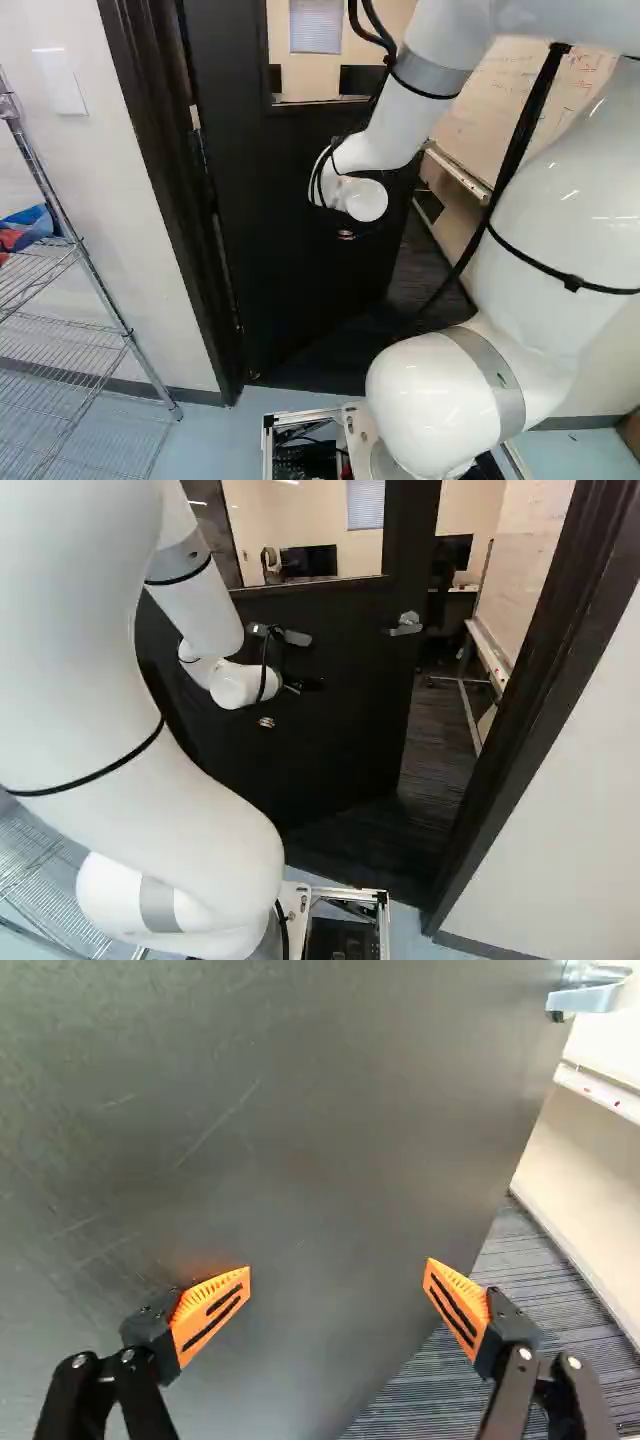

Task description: Open the door and move inside

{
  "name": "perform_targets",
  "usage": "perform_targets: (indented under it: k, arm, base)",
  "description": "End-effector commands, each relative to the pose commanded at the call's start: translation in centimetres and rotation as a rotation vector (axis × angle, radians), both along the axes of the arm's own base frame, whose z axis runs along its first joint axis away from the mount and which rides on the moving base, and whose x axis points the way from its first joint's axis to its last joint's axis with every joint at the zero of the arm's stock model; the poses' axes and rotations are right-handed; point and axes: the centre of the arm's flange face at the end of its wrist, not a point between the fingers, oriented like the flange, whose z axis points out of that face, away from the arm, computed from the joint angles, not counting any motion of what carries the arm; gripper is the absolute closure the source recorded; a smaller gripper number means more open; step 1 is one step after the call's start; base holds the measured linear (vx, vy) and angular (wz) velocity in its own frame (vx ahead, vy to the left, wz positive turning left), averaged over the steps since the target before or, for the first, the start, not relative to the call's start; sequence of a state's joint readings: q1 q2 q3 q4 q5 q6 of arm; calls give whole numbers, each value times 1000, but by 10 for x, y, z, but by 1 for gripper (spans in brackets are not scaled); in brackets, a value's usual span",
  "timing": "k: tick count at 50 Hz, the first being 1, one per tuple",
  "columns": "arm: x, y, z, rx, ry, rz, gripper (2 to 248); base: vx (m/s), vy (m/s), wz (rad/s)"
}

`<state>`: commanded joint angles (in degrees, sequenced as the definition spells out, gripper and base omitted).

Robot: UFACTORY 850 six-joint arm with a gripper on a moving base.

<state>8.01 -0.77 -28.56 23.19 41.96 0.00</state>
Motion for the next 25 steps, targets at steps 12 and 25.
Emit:
perform_targets:
  k: [12,25]
  arm:
    - [17,3,0,0,-1,3,3]
    - [32,8,0,1,-4,7,3]
  base:
    - [0,0,0]
    - [0,0,0]
